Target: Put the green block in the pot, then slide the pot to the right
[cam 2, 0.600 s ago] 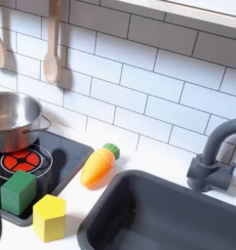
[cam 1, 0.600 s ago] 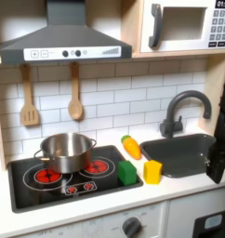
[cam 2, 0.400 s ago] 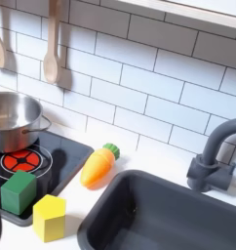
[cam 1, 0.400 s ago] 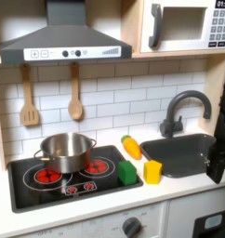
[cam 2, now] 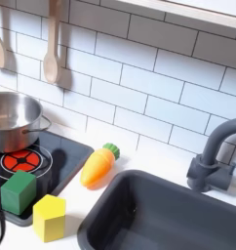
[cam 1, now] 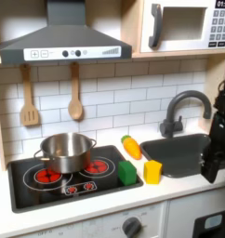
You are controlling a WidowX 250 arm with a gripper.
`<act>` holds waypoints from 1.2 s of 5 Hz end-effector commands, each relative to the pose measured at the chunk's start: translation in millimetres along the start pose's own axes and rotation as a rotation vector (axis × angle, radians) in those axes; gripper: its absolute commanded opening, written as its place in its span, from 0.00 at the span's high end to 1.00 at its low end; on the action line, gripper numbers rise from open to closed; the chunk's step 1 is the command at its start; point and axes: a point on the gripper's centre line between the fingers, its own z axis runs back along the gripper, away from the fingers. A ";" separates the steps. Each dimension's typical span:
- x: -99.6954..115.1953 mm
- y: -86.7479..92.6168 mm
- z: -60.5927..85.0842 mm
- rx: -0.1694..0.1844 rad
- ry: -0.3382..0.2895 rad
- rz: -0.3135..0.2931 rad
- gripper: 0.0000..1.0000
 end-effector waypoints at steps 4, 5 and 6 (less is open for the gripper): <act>74.4 32.8 -21.3 0.052 -0.022 0.091 0.00; 90.8 35.3 -24.1 0.058 -0.025 0.118 0.00; 102.0 38.3 -23.9 0.062 -0.034 0.134 0.00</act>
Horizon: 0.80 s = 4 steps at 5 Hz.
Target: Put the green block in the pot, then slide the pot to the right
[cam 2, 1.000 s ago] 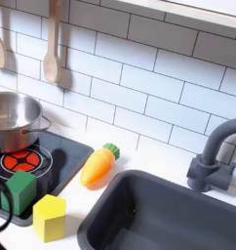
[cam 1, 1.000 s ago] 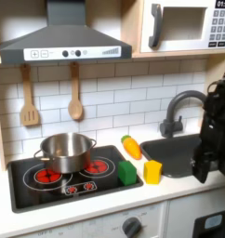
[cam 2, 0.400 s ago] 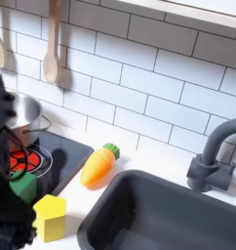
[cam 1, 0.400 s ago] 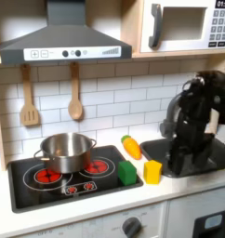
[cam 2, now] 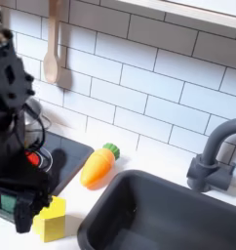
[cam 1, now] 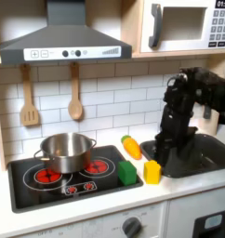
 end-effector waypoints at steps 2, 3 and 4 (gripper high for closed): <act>33.8 10.1 -5.6 0.028 -0.008 0.048 0.00; 46.8 14.6 -8.7 0.040 -0.011 0.066 0.00; 57.3 17.8 -12.7 0.048 -0.011 0.073 0.00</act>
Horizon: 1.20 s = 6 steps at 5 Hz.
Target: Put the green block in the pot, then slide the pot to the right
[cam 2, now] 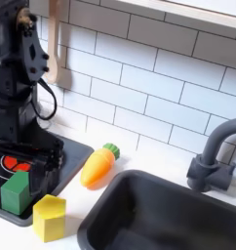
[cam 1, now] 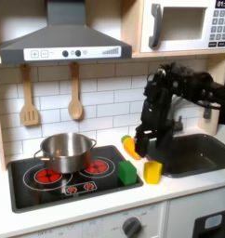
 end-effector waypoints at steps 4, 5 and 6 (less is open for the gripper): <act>34.1 11.0 -40.0 0.029 0.047 0.010 0.00; 36.3 9.9 -48.3 0.034 0.062 0.024 0.00; 37.9 10.8 -55.5 0.035 0.076 0.032 0.00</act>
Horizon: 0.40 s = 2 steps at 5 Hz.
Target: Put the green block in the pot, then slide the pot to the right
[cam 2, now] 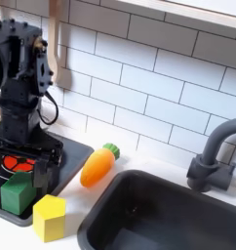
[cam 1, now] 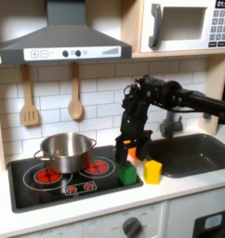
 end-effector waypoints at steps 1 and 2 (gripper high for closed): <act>2.7 -2.4 -16.6 0.001 0.037 0.002 0.00; 4.8 -2.8 -22.2 0.002 0.043 0.004 0.00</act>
